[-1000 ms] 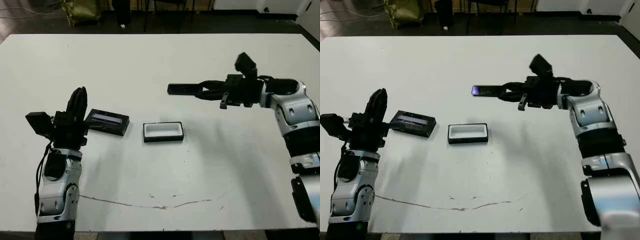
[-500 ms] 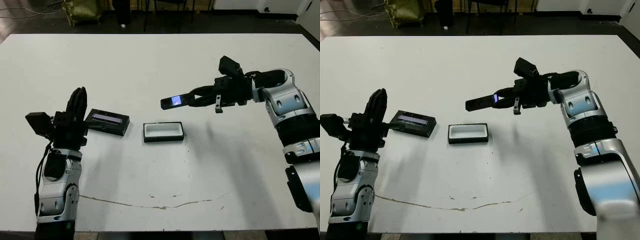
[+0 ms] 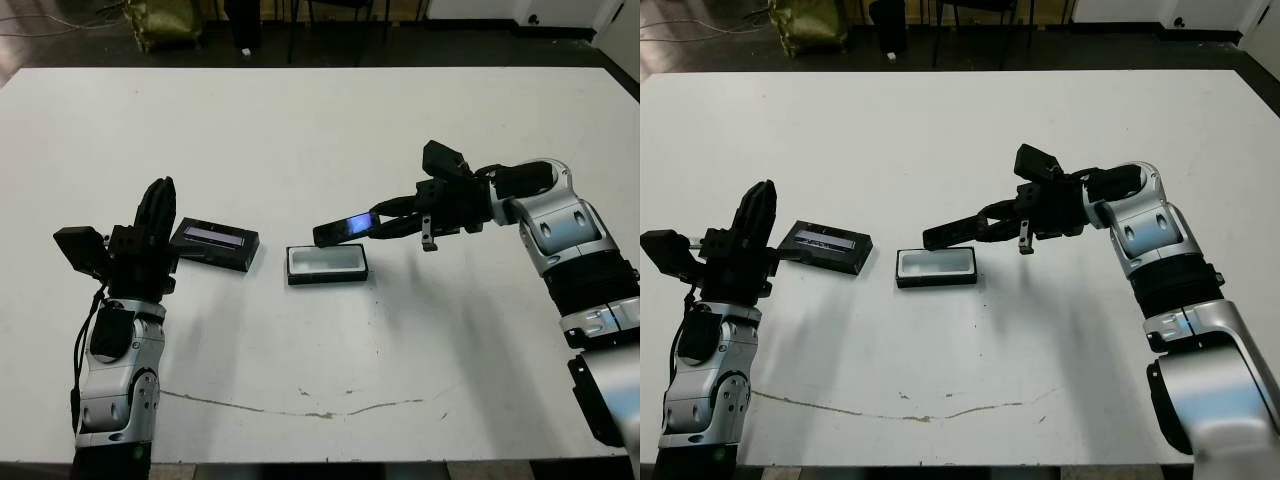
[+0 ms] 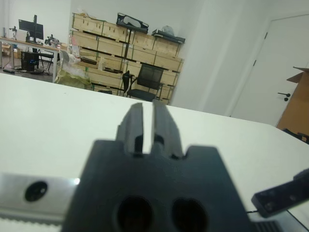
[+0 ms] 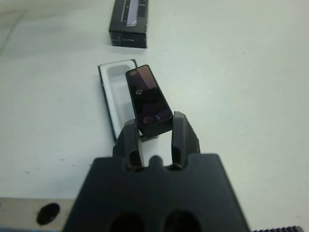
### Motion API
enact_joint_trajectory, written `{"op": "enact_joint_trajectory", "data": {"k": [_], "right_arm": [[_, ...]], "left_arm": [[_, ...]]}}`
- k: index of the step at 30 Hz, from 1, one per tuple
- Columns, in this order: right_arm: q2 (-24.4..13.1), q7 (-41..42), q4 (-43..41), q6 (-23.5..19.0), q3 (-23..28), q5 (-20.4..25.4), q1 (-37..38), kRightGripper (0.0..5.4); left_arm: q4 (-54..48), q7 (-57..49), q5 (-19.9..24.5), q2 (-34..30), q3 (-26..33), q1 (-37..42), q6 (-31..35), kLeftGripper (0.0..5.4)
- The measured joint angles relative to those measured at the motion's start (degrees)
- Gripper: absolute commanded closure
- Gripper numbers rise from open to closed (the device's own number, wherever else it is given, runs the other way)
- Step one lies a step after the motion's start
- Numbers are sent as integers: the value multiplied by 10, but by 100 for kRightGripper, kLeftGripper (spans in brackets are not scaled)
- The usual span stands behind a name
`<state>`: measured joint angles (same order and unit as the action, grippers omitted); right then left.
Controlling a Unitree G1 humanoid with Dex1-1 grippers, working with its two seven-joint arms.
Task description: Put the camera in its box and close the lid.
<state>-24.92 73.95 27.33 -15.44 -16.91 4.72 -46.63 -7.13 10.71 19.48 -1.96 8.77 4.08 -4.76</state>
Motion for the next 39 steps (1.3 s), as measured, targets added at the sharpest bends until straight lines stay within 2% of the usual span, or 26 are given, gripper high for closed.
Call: {"op": "enact_joint_trajectory", "data": {"k": [4, 10, 39], "right_arm": [[2, 0, -24, -22, -2, 1, 10, 536], [4, -4, -37, -30, -4, 1, 22, 536], [20, -6, -20, -25, -36, -15, 17, 536]], "left_arm": [[0, 0, -1, 1, -1, -2, 0, 540], [0, 0, -5, 1, -1, -3, 0, 540], [0, 1, -4, 2, -2, -3, 0, 540]]}}
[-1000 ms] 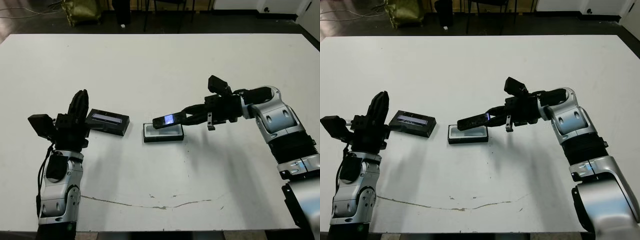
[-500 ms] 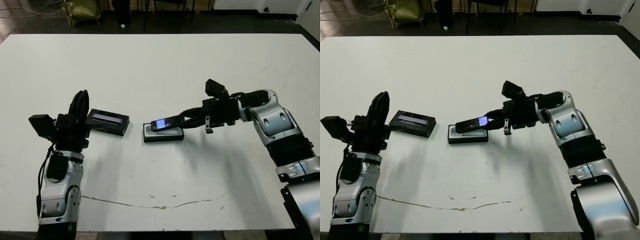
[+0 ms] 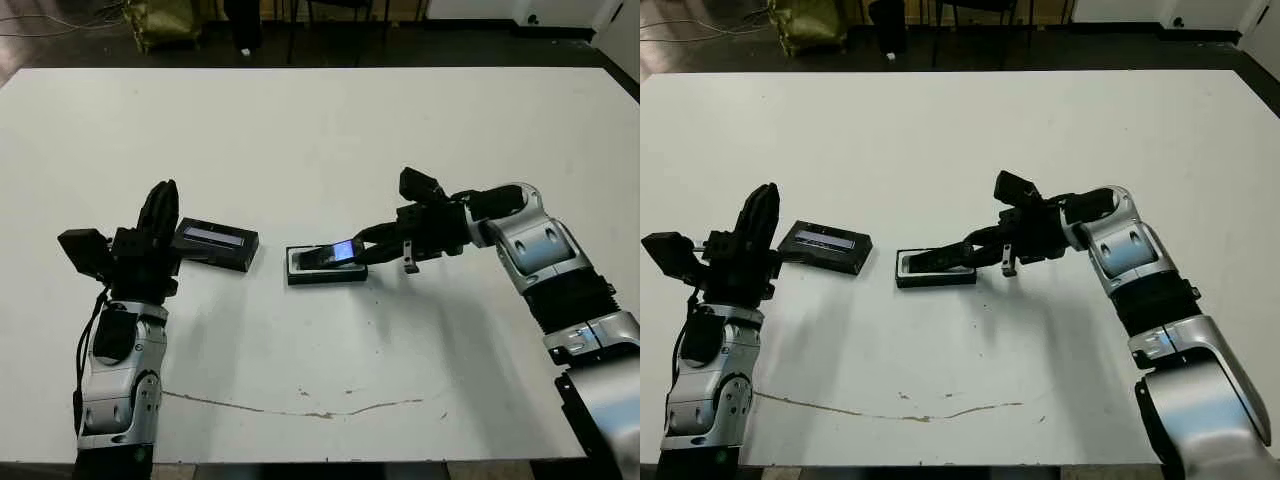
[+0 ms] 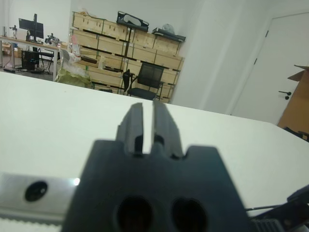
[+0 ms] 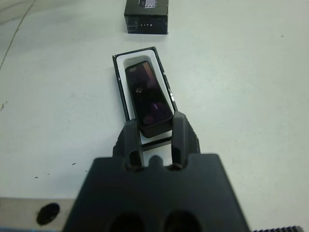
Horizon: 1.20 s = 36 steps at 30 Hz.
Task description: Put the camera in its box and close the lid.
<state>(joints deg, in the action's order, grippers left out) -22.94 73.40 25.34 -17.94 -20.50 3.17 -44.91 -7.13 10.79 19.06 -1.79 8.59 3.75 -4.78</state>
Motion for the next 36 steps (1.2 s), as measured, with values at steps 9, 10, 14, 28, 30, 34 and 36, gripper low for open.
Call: {"op": "enact_joint_trajectory", "data": {"k": [9, 10, 14, 28, 30, 34, 36], "right_arm": [[5, -15, -17, 0, -12, -19, 0, 536], [6, -17, -18, 0, -14, -22, 0, 536], [9, -20, -20, 0, -18, -29, 0, 536], [17, -20, -19, -14, -20, -33, -2, 518], [16, -17, -21, -20, -20, -33, -3, 483], [24, -16, -22, -16, -20, -32, -6, 391], [26, -16, -22, -11, -20, -32, -10, 346]], "left_arm": [[0, -1, -2, 0, -1, 0, 0, 540], [0, -1, -2, 0, -1, 0, 0, 540], [0, -1, -2, 0, -1, 0, 0, 540], [-1, -2, -4, 0, -4, -2, 0, 540], [-1, -2, -4, 0, -4, -2, 0, 540], [-1, -1, -3, 1, -5, -3, 0, 540], [-1, -1, -3, 1, -6, -5, 0, 540]]}}
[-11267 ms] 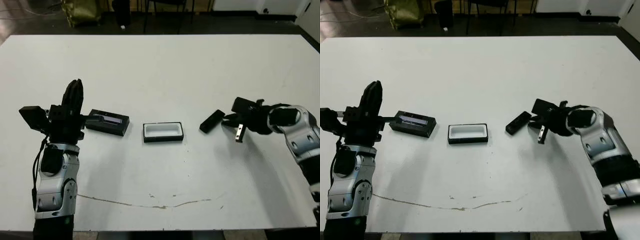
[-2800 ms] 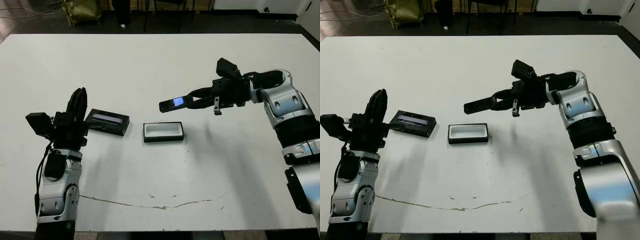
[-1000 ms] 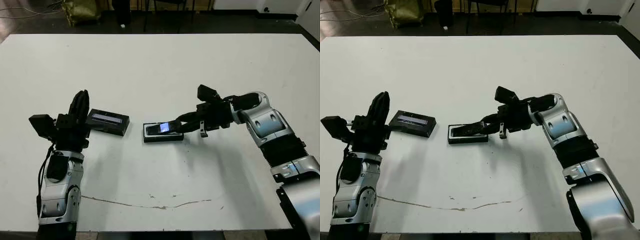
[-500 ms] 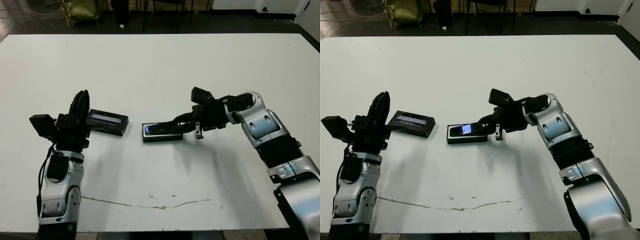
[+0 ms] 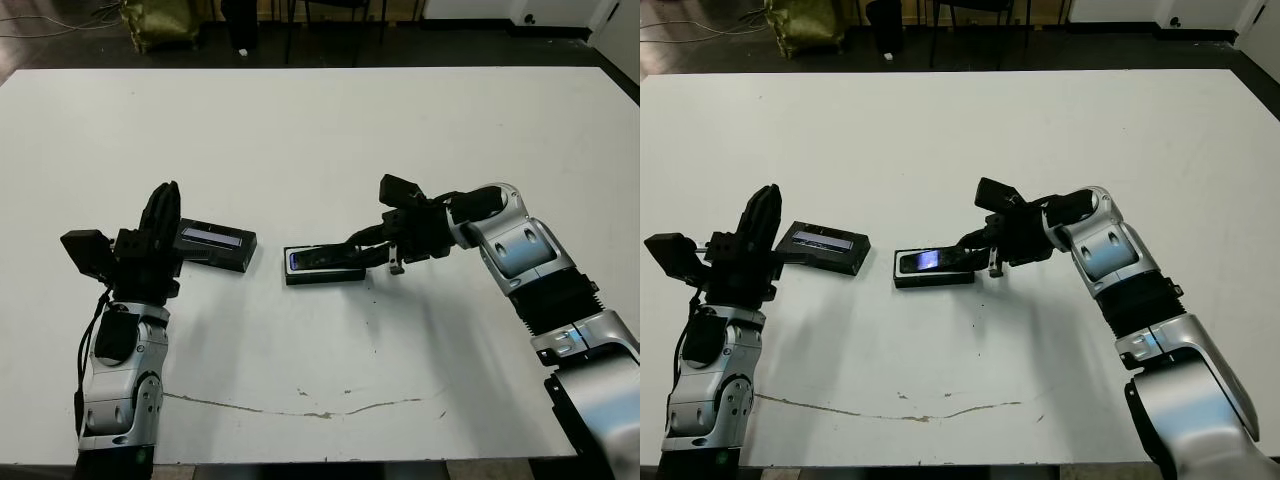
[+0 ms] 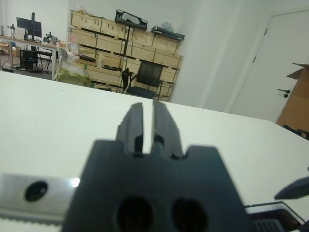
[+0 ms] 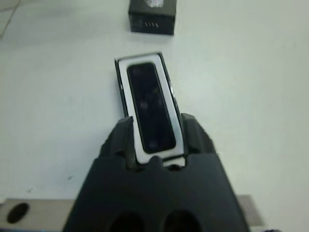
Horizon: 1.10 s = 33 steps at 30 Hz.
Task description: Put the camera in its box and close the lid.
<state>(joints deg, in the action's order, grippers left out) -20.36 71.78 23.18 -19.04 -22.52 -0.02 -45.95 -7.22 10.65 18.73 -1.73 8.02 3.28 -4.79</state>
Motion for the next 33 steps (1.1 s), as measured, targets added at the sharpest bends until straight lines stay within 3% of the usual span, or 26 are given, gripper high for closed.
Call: {"op": "enact_joint_trajectory", "data": {"k": [16, 20, 23, 28, 33], "right_arm": [[-2, 20, 2, 7, 10, 11, -8, 1], [-2, 2, -17, 2, 50, 45, -4, 1], [3, -61, -76, -25, 105, 79, 26, 22], [42, -222, -216, -35, 187, 118, 135, 129], [43, -282, -302, -48, 214, 145, 184, 244]], "left_arm": [[-1, 0, 0, 0, -2, -2, 3, 540], [-1, 0, -1, 0, -2, -2, 1, 540], [-1, -1, -2, 1, -2, -2, 0, 540], [-1, -1, -1, 1, -1, -3, 0, 540], [2, 0, -1, 0, 1, -2, -2, 540]]}}
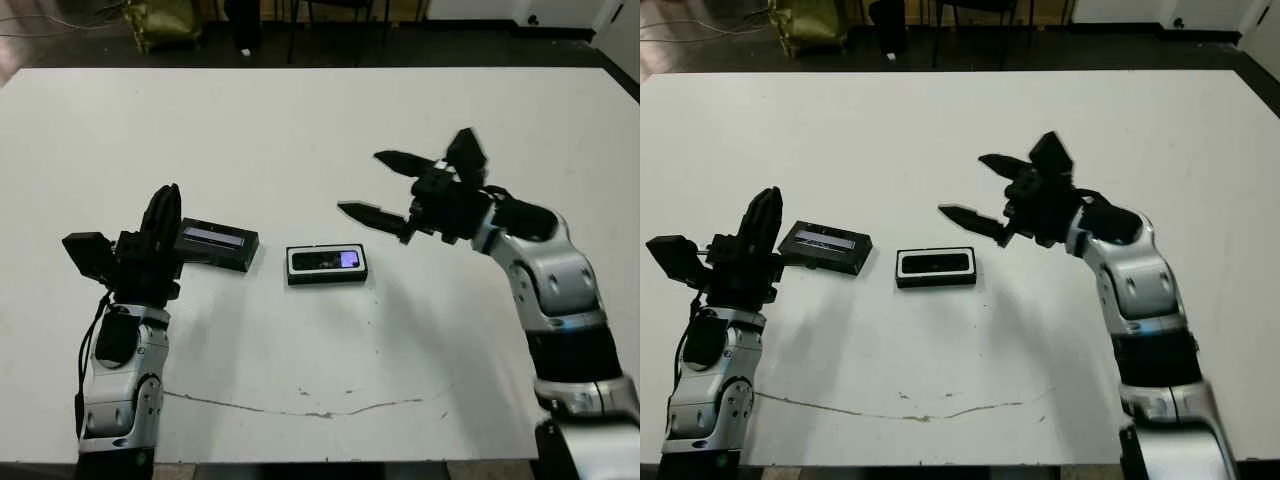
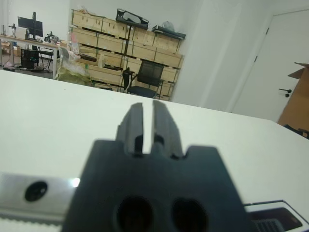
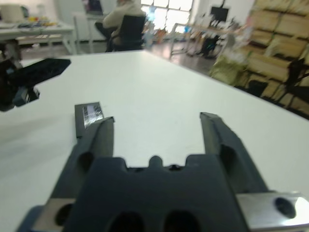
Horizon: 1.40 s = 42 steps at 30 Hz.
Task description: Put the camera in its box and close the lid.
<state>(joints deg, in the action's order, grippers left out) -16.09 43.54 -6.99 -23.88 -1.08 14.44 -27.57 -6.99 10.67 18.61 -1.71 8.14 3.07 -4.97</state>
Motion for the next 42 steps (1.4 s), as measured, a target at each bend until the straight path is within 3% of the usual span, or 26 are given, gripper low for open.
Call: {"op": "enact_joint_trajectory", "data": {"k": [5, 8, 13, 16, 19, 22, 25, 33, 42], "right_arm": [[-12, -29, -5, 6, 0, -1, 23, 356], [-12, -40, 9, 36, 0, -3, 38, 423], [-29, -57, 9, 54, -2, -21, 60, 539], [-48, -59, 4, 56, -2, -31, 64, 539], [-57, -60, 5, 64, -4, -36, 69, 539], [-58, -60, 10, 69, -7, -38, 72, 539], [-57, -60, 13, 69, -9, -35, 74, 539], [-65, -59, 19, 69, -7, -33, 67, 539], [-65, -51, 37, 78, -6, -28, 63, 539]], "left_arm": [[5, 1, -1, -3, 2, 1, -4, 540], [8, 3, -16, -17, 8, 6, -11, 540], [5, 24, -54, -110, 24, 26, 34, 540], [7, 72, -72, -198, 31, 59, 78, 540], [66, 159, -85, -290, 27, 133, 81, 540], [169, 269, -100, -363, -7, 236, 59, 540], [272, 342, -148, -398, -65, 341, 39, 540], [515, 328, -313, -389, -187, 536, -2, 540], [659, 332, -418, -321, -287, 618, -5, 540]]}}
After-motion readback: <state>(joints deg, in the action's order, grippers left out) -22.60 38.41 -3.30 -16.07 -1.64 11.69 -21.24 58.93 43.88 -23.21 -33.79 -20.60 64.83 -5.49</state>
